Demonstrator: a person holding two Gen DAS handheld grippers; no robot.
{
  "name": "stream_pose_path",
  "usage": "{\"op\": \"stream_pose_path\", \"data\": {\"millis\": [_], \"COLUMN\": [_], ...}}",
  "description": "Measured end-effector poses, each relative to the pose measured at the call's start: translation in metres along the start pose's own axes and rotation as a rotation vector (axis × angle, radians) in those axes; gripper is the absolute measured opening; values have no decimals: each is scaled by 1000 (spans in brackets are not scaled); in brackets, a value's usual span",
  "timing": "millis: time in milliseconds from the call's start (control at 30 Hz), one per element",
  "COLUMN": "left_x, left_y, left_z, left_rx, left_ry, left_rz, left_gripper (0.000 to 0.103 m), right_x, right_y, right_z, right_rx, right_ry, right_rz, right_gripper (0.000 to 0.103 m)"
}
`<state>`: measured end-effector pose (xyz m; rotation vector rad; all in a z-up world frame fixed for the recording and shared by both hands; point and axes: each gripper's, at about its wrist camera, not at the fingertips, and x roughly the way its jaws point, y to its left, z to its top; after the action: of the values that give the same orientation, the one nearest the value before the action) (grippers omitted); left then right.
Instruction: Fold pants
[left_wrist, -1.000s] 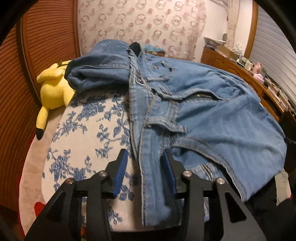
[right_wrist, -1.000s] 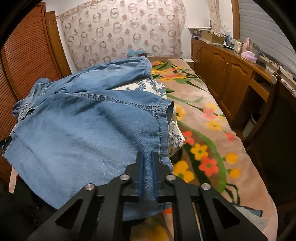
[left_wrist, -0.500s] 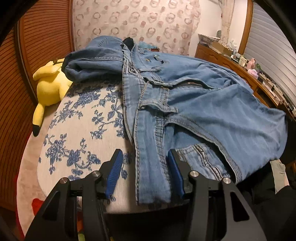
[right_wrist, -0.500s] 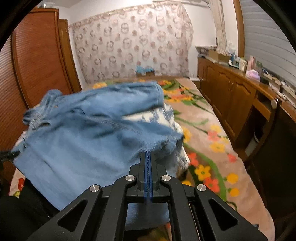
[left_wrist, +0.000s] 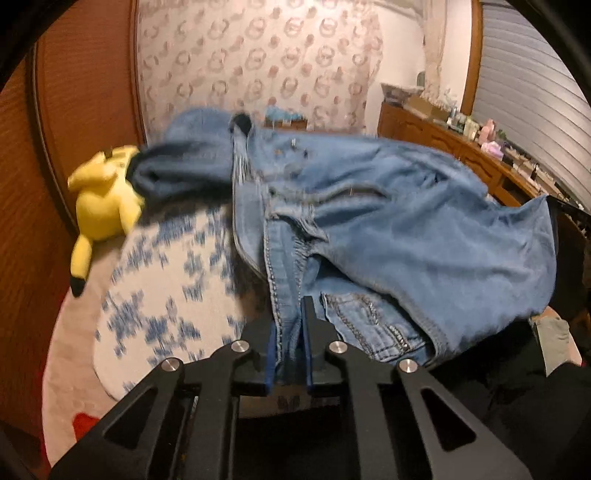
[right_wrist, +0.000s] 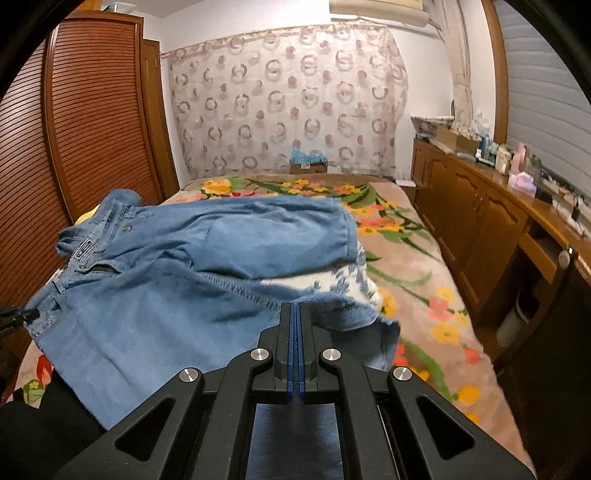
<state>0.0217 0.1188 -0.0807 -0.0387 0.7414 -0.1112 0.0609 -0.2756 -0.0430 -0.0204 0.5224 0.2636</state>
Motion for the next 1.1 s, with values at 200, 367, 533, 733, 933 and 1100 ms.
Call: {"op": "stream_pose_path", "data": {"millis": [200, 367, 533, 733, 933, 1100], "left_x": [-9, 13, 45, 71, 78, 74], "left_y": [12, 16, 20, 19, 18, 18], "left_z": [59, 104, 130, 133, 122, 116], "left_rx": [11, 46, 49, 56, 56, 56], "left_ry": [-98, -122, -103, -65, -38, -39], "left_rz": [29, 53, 51, 53, 58, 62], "left_gripper": [8, 7, 7, 7, 7, 7], "right_x": [16, 57, 105, 148, 150, 121], "right_y": [-4, -1, 6, 13, 11, -10], "right_z": [31, 52, 48, 35, 22, 24], "right_rx": [-54, -74, -97, -104, -87, -56], "right_ry": [-55, -65, -2, 84, 101, 83], "right_rz": [-42, -55, -51, -37, -29, -42], "right_gripper": [1, 1, 1, 1, 12, 35]}}
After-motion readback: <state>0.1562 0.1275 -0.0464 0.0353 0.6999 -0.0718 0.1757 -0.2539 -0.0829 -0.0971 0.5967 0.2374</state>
